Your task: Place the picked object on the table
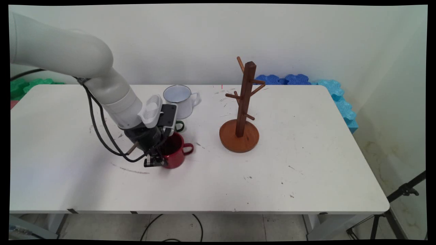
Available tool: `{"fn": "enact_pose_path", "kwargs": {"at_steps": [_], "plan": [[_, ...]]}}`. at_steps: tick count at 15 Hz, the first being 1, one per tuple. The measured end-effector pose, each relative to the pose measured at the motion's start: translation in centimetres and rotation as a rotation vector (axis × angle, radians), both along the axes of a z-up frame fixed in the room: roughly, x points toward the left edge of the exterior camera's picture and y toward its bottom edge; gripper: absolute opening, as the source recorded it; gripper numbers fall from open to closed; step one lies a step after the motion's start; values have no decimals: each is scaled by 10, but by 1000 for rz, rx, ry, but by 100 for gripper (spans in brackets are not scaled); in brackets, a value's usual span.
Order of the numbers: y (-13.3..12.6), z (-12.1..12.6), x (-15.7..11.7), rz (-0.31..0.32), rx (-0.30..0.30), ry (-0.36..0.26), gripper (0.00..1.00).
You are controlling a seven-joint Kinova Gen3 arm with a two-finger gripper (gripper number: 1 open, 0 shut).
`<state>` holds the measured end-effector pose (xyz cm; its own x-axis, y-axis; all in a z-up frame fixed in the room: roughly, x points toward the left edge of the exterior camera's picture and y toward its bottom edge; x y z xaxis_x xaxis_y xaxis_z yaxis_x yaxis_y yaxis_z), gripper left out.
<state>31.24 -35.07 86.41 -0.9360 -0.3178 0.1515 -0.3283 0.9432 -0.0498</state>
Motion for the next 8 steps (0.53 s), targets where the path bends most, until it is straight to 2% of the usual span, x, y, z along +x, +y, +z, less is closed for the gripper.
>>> {"fn": "enact_pose_path", "kwargs": {"at_steps": [5,8], "plan": [[-1,-6,-6,5,-2,29,100],[-3,-4,-9,16,-7,66,100]]}}
